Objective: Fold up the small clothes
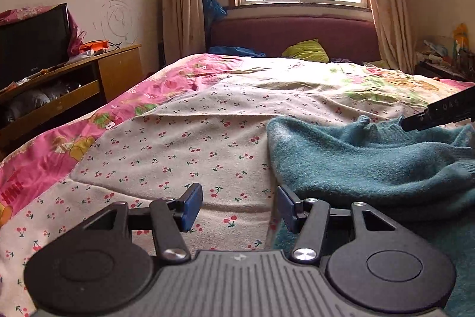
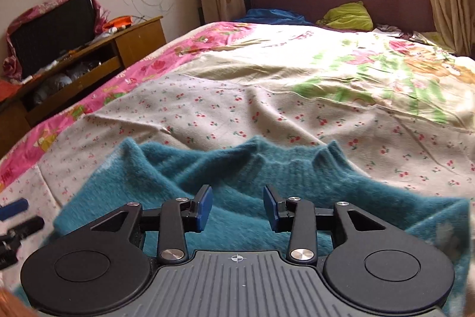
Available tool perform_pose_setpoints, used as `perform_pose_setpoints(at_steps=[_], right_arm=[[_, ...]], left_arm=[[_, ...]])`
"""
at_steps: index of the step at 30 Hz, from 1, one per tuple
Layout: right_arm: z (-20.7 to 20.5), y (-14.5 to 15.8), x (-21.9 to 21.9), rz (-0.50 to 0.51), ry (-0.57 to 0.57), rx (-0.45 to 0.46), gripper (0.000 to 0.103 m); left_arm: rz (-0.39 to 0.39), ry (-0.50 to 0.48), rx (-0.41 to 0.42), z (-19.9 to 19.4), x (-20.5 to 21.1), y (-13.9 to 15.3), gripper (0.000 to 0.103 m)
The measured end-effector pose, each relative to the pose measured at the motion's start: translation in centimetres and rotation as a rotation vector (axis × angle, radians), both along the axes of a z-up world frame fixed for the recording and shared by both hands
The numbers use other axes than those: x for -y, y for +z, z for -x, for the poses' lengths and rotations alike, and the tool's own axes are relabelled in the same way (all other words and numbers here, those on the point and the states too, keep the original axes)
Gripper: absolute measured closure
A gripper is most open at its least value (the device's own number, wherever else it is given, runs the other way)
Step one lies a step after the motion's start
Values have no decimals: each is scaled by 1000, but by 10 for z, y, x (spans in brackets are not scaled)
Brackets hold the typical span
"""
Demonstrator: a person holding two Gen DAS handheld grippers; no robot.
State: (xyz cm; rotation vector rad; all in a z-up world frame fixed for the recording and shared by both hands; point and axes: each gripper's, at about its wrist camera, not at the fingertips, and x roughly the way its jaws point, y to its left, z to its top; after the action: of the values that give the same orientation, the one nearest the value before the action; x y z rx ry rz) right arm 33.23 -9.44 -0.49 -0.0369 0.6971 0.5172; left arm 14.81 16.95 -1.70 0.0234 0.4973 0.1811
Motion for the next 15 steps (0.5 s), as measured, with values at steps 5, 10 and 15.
perform_pose_setpoints(at_steps=[5,10,15], right_arm=[[-6,-19,20,105,51,-59,60],[-10,-21,17,96,75,-114,93],[-15,-13,15,149,32,-63,103]], left_arm=[[-17,-57,-8,-14,24,2,37],[-28,-79,-27,-22,37,-3,37],[-53,-83,-11,-27,44,-5,37]])
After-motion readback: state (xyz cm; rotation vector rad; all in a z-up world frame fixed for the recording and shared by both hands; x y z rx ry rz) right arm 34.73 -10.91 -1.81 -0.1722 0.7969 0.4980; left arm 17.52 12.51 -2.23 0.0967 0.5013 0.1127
